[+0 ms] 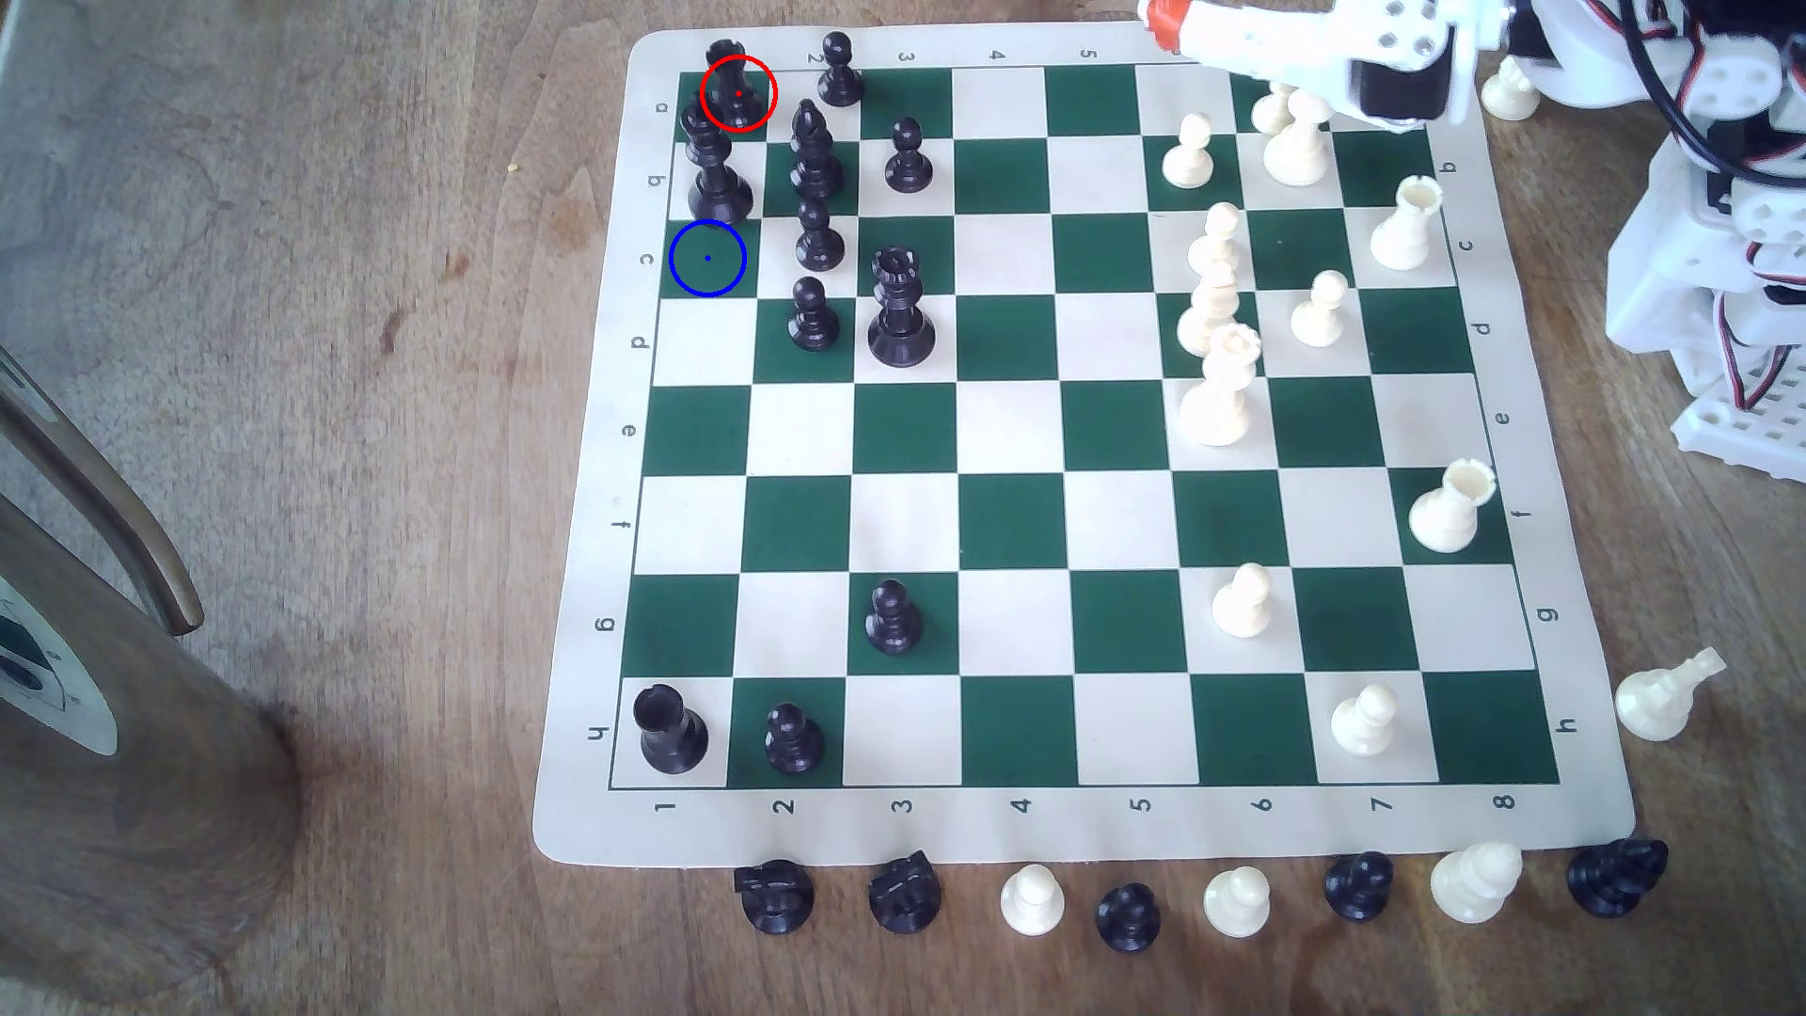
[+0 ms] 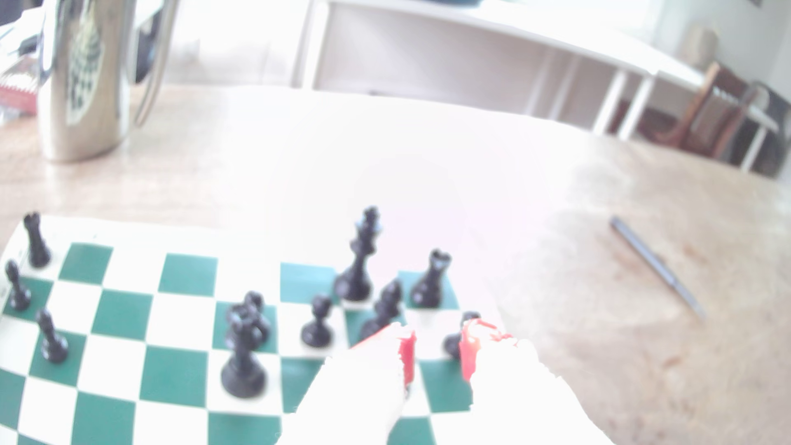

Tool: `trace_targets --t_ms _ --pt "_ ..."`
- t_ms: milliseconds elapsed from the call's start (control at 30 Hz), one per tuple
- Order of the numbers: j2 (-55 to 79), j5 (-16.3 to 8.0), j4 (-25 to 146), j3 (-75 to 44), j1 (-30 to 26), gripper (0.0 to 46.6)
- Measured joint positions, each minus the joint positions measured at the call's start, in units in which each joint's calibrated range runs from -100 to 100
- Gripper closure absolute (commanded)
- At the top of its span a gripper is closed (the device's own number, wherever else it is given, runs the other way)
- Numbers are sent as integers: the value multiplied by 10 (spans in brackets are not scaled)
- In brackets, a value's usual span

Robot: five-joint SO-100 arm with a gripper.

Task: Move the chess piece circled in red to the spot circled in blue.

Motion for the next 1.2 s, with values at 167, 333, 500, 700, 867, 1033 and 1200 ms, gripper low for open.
trace_targets --t_ms 167,333,500,700,867,1033,1200 --pt "121 -1 -10 -112 41 445" --pt "259 -22 57 -270 55 445" --pt "395 -82 140 -455 54 446" --pt "551 -133 208 -632 54 444" --pt "659 -156 248 -762 39 439" --pt "716 -158 261 -827 13 402" --pt "798 -158 261 -900 12 360"
